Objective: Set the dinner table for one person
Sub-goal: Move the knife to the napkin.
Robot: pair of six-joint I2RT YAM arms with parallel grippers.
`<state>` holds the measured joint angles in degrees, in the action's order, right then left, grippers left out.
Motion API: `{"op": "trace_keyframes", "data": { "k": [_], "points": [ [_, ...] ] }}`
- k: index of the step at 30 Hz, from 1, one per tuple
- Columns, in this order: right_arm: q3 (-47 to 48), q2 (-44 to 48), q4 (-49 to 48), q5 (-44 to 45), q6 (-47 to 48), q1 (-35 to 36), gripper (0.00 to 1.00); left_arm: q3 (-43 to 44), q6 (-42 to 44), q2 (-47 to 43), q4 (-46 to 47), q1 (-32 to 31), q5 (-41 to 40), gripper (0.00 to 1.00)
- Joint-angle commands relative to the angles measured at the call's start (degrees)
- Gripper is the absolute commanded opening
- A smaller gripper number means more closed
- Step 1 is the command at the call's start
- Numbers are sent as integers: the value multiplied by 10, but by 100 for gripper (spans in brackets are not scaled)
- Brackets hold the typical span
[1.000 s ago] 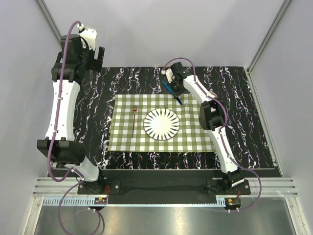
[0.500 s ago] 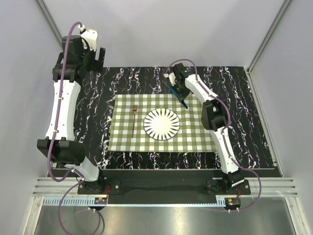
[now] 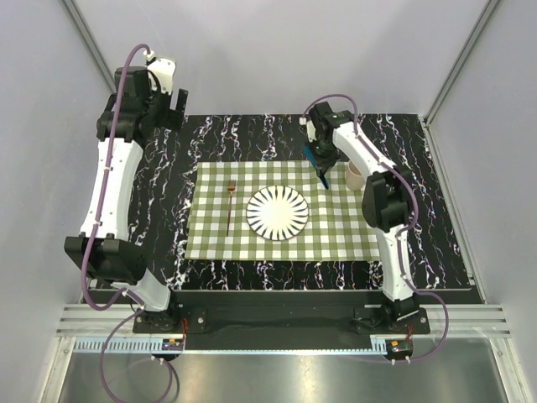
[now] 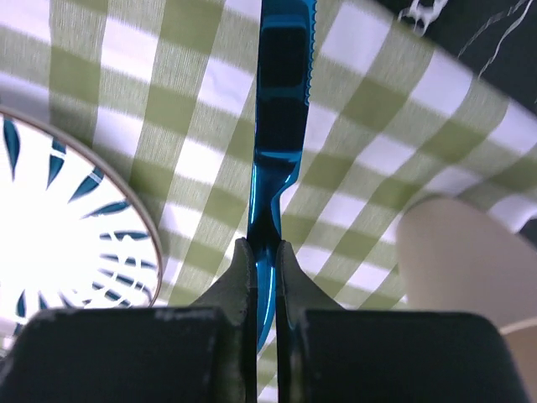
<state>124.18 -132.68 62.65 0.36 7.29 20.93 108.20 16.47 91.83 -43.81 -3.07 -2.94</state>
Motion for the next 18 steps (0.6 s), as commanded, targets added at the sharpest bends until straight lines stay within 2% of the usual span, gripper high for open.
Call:
{"op": "trace_keyframes", "data": {
  "k": [1, 8, 13, 18],
  "points": [
    [-52, 70, -8, -22, -53, -2, 0, 0, -5, -29, 24, -4, 9, 94],
    [-142, 96, -42, -17, -98, -12, 0, -2, -3, -26, 24, -12, 9, 94],
    [-204, 116, -70, -18, -168, -14, 0, -6, 13, -19, 22, -30, -4, 94],
    [-241, 144, -89, -20, -189, -13, 0, 1, 20, -11, 18, -43, -10, 94]
  ]
}}
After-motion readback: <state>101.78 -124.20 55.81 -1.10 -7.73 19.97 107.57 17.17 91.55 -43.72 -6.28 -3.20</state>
